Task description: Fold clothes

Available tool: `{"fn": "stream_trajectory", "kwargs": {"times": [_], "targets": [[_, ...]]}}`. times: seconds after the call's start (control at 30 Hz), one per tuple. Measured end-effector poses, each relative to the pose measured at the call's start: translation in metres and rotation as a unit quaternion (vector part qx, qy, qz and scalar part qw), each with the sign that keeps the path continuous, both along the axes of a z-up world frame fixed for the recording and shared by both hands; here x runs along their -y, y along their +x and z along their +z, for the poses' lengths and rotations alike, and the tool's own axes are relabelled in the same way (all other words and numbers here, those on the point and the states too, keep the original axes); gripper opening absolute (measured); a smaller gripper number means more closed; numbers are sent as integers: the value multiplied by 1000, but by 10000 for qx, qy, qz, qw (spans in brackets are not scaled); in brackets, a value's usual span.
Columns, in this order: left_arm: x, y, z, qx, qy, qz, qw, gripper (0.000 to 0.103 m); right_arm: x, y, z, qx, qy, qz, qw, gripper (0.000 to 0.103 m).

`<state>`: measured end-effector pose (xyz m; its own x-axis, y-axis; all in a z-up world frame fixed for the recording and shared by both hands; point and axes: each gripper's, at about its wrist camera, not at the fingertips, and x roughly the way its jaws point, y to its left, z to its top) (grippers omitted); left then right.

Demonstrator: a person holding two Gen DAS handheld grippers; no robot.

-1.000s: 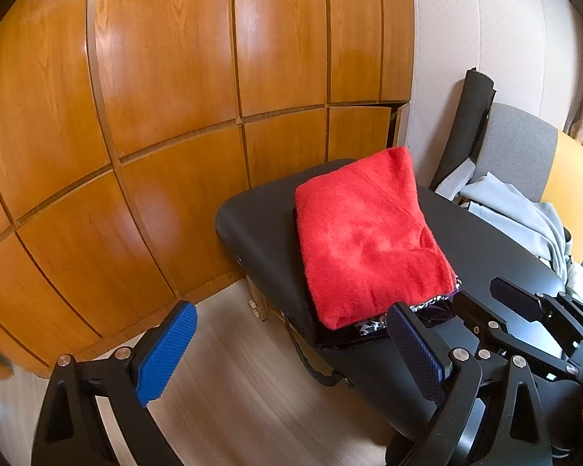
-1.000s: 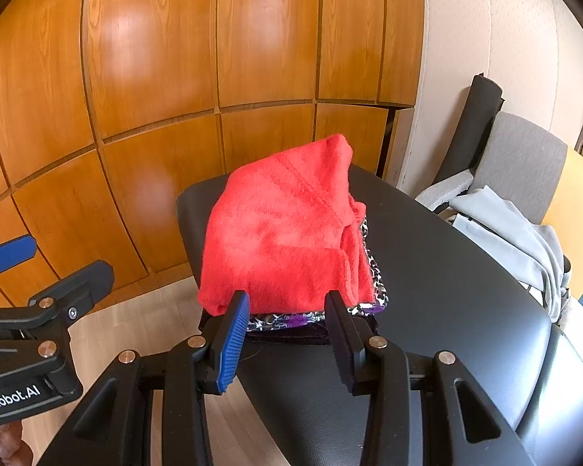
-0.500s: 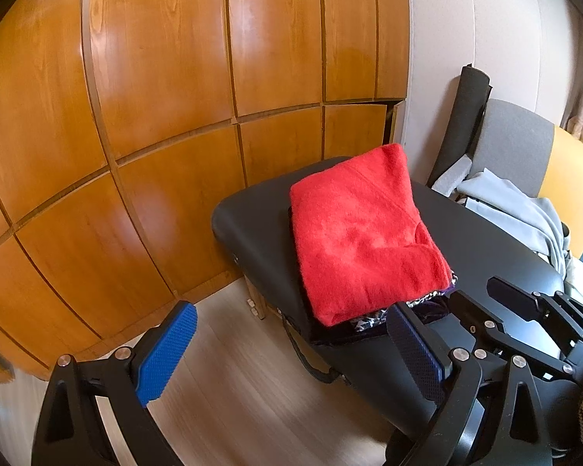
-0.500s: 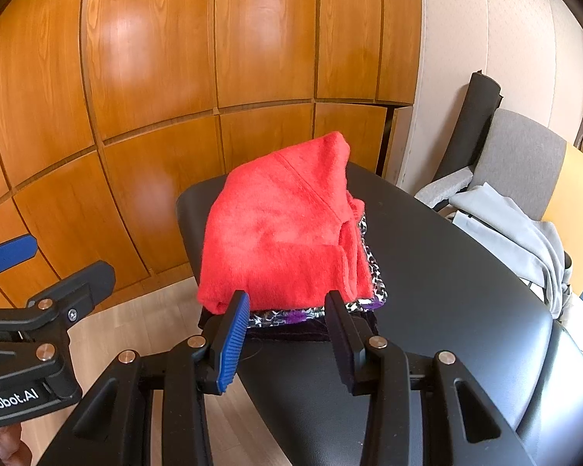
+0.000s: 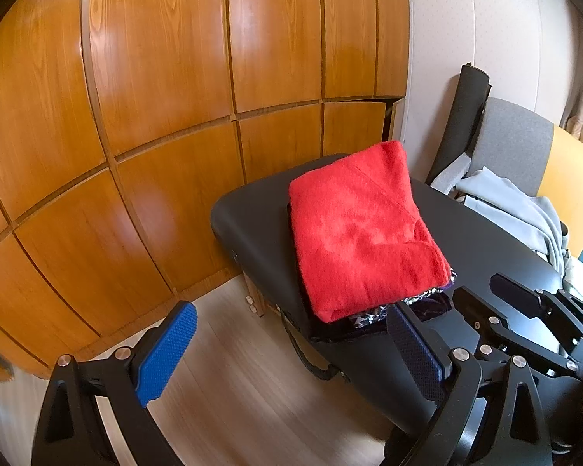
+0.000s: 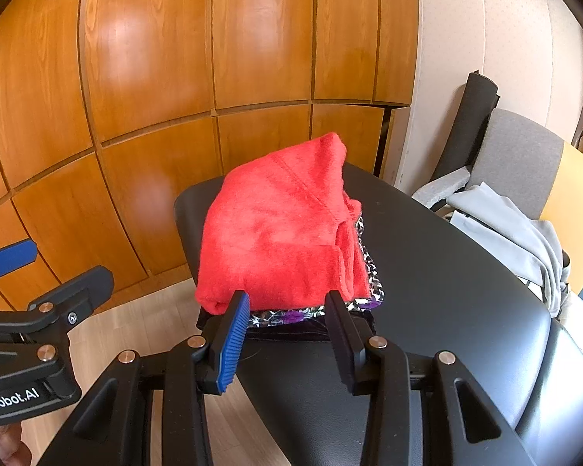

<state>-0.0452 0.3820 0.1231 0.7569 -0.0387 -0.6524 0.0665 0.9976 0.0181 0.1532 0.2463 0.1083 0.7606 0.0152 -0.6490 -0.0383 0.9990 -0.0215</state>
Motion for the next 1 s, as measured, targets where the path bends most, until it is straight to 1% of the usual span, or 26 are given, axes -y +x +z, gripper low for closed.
{"fn": "stream_trajectory", "kwargs": {"times": [0.4, 1.0], "targets": [[1, -5, 1, -5, -20, -19, 10000, 99, 2, -2, 0, 2, 9, -41, 10000, 41], [-2, 5, -1, -138, -138, 25, 9998, 99, 0, 0, -2, -55, -46, -16, 10000, 41]]}}
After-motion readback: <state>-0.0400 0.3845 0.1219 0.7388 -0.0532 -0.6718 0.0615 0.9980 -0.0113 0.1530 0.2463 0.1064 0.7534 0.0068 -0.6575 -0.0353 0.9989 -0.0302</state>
